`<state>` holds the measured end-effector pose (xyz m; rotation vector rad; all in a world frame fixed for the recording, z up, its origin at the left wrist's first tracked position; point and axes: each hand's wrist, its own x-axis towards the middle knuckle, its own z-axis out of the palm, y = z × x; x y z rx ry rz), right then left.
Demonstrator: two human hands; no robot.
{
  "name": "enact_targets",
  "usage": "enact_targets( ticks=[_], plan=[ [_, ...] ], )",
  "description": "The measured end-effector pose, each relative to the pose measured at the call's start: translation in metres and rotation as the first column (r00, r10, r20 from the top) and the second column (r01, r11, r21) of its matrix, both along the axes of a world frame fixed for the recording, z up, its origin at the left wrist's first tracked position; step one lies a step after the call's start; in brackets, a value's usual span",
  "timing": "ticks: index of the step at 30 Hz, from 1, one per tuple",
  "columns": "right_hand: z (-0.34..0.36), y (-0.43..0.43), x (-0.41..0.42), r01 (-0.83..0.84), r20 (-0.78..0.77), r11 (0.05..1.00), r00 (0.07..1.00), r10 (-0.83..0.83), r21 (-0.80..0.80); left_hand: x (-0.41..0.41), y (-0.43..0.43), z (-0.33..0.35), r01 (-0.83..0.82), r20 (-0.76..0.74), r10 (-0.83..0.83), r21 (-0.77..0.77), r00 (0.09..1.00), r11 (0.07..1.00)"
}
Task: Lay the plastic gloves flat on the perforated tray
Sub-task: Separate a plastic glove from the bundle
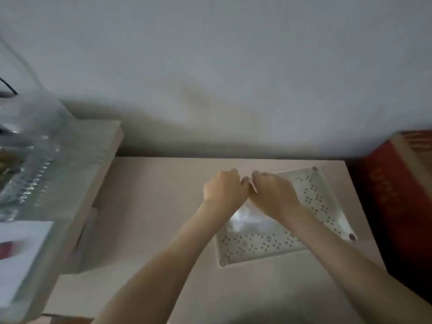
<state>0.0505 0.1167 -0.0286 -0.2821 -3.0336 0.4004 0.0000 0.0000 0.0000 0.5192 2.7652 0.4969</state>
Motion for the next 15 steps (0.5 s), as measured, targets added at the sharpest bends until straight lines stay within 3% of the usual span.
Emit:
enact_targets(
  ticks=[2, 6, 15],
  plan=[
    [-0.026, 0.004, 0.004, -0.060, -0.073, 0.998, 0.995, 0.061, 0.013, 0.002, 0.004, -0.021, -0.007, -0.003, 0.007, -0.018, 1.000, 1.000],
    [-0.058, 0.007, 0.014, -0.166, -0.068, 0.986, 0.984, 0.166, 0.011, 0.008, 0.009, -0.053, 0.025, -0.068, -0.026, -0.010, 0.997, 1.000],
    [-0.073, 0.009, 0.010, -0.111, -0.130, 0.992, 0.986, 0.103, -0.055, 0.007, 0.013, -0.072, 0.029, -0.025, -0.028, 0.003, 0.999, 1.000]
  ],
)
